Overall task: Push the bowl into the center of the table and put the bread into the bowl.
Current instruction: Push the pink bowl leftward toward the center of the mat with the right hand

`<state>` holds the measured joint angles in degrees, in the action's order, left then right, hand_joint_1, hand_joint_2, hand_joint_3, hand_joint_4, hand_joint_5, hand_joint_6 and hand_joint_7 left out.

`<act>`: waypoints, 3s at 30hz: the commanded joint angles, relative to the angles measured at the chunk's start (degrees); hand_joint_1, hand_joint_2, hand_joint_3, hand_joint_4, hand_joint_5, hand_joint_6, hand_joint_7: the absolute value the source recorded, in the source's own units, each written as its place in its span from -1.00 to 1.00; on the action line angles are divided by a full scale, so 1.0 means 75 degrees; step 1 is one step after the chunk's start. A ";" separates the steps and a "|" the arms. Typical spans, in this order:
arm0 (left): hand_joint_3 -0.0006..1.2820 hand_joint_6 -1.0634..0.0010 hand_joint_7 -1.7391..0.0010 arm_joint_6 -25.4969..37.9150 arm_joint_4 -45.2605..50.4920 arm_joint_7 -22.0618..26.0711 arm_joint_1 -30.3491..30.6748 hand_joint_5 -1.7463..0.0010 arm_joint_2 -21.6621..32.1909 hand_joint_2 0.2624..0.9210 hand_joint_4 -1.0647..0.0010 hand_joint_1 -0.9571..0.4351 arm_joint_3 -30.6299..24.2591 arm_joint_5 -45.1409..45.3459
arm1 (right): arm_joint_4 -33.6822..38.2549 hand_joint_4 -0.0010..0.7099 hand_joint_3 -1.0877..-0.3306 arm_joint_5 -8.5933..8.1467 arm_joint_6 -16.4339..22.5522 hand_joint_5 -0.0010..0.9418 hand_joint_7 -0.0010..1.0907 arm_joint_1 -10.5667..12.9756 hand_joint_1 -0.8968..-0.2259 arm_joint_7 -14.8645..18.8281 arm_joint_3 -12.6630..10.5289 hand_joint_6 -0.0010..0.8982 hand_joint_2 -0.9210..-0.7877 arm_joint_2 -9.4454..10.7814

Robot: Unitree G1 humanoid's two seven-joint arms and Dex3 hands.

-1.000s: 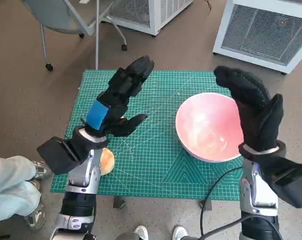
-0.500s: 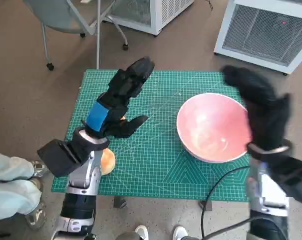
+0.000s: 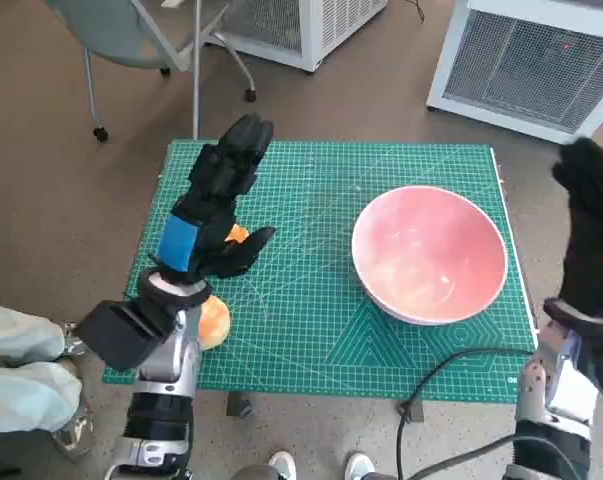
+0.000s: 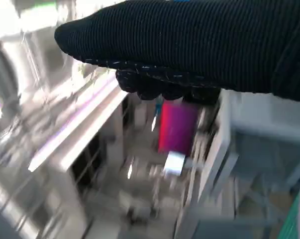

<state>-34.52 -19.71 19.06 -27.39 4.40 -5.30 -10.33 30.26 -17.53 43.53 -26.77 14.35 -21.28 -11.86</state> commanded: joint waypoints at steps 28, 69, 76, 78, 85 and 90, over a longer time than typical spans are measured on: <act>-0.48 0.77 0.66 0.0002 0.0005 0.0026 0.0106 0.99 0.0221 1.00 0.58 -0.34 0.0013 0.0029 | 0.5410 -0.33 -0.39 0.0321 0.0269 -0.95 0.06 -0.1743 -0.02 -0.1165 -0.0325 -0.69 -1.00 0.0541; -0.47 0.72 0.72 0.0294 0.1136 -0.0458 0.1019 0.99 0.0624 1.00 0.57 -0.40 -0.0053 0.0310 | 0.6000 -0.04 -0.52 0.0499 -0.1926 -0.99 -0.27 -0.2786 0.12 -0.1235 -0.0223 -0.31 -1.00 0.1657; -0.47 0.72 0.74 0.0321 0.1246 -0.0578 0.1110 0.99 0.0630 1.00 0.56 -0.40 -0.0041 0.0394 | 0.6029 -0.02 -0.47 0.0686 -0.2097 -0.98 -0.29 -0.2855 0.11 -0.1258 -0.0099 -0.30 -1.00 0.1744; -0.47 0.72 0.74 0.0329 0.1268 -0.0594 0.1129 0.99 0.0632 1.00 0.56 -0.40 -0.0040 0.0402 | 0.6033 -0.01 -0.46 0.0719 -0.2133 -0.98 -0.29 -0.2874 0.11 -0.1263 -0.0077 -0.29 -1.00 0.1765; -0.46 0.71 0.75 0.0326 0.1238 -0.0638 0.1142 1.00 0.0636 1.00 0.56 -0.39 -0.0054 0.0433 | 0.6034 0.02 -0.44 0.0834 -0.2199 -0.97 -0.29 -0.2954 0.07 -0.1320 -0.0004 -0.26 -1.00 0.1823; -0.46 0.70 0.76 0.0326 0.1239 -0.0652 0.1143 1.00 0.0641 1.00 0.56 -0.39 -0.0047 0.0435 | 0.6031 0.03 -0.43 0.0865 -0.2204 -0.97 -0.30 -0.2955 0.06 -0.1323 -0.0026 -0.24 -1.00 0.1827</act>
<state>-32.26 -11.06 14.53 -19.20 8.83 -5.50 -7.40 74.59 -11.23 28.20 -48.84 5.01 -21.46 1.32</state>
